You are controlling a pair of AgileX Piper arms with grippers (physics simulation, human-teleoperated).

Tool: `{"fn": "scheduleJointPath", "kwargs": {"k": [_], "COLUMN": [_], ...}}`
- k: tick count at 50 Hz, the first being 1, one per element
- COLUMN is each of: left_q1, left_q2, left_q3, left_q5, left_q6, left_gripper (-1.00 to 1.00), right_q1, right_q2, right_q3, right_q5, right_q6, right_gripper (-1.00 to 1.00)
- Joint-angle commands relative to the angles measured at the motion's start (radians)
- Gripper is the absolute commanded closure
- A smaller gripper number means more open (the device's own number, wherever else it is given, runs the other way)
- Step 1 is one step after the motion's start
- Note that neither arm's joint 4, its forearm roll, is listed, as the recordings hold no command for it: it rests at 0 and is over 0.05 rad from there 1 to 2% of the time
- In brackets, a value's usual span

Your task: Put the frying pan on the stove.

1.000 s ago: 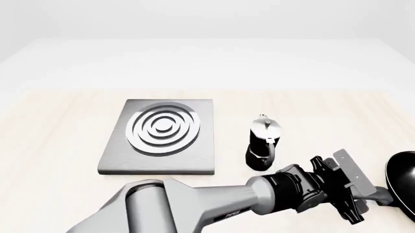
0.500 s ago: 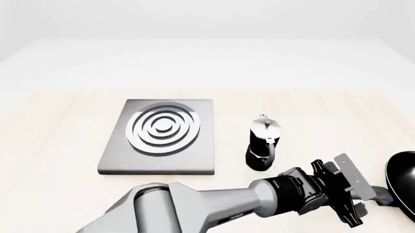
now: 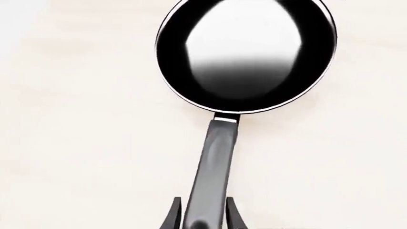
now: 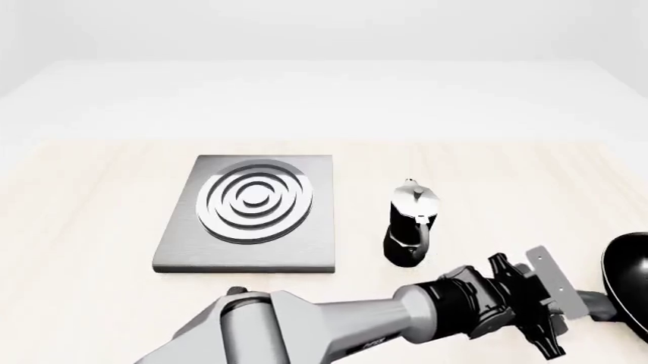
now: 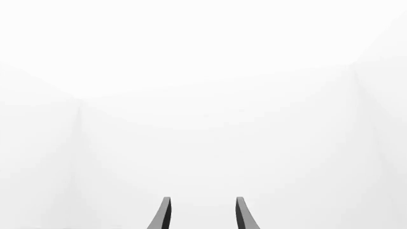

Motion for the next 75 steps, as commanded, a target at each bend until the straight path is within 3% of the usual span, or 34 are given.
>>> {"fn": "scheduleJointPath", "kwargs": {"k": [1, 45, 75], "left_q1": [0.011, 0.029, 0.101], "left_q2": [-0.025, -0.189, -0.233], "left_q3": [0.02, 0.167, 0.167], "left_q5": [-0.021, -0.127, -0.134], "left_q6": [0.027, 0.046, 0.076], "left_gripper": [1.0, 1.0, 1.0], "right_q1": [0.009, 0.014, 0.016], "right_q2": [0.0, 0.0, 0.0], "right_q3": [0.001, 0.01, 0.013], "right_q5": [0.001, 0.002, 0.002], "right_q6": [-0.006, -0.012, -0.025], "right_gripper": [-1.0, -1.0, -1.0]}}
